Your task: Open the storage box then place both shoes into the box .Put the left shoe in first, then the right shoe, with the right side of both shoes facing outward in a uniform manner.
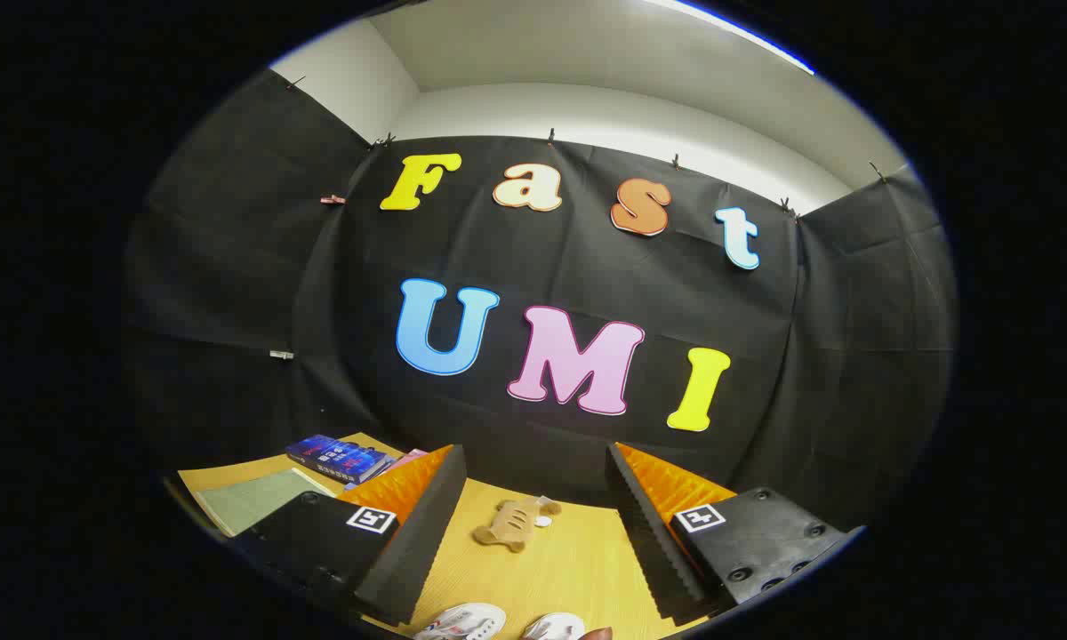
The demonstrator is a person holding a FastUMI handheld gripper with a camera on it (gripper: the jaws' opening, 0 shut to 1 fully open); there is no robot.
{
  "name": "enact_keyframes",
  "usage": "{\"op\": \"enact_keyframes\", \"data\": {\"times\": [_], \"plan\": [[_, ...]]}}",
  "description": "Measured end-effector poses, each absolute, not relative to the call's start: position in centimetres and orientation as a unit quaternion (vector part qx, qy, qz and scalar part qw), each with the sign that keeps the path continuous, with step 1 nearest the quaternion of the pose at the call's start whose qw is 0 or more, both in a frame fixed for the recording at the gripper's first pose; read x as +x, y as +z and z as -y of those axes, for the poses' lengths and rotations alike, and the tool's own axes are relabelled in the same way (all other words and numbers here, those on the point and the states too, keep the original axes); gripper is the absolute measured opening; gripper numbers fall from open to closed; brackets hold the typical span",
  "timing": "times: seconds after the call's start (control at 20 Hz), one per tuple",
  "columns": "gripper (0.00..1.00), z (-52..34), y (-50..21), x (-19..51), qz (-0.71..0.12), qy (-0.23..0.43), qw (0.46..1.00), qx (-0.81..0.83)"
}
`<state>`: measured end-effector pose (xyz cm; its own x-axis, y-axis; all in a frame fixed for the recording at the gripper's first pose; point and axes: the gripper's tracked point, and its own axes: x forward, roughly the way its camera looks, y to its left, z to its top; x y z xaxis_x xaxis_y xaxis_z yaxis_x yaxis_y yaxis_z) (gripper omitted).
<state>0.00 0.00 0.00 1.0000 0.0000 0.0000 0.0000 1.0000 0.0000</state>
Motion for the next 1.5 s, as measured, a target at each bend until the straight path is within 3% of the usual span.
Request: {"op": "enact_keyframes", "data": {"times": [0.9,1.25,1.5], "plan": [[0.97,-0.3,0.3,-0.3,-0.011,0.03,0.999,0.011],[0.97,-7.9,-2.9,0.1,-0.074,0.215,0.962,0.152],[0.98,-14.7,-9.6,-1.3,-0.194,0.364,0.873,0.259]]}}
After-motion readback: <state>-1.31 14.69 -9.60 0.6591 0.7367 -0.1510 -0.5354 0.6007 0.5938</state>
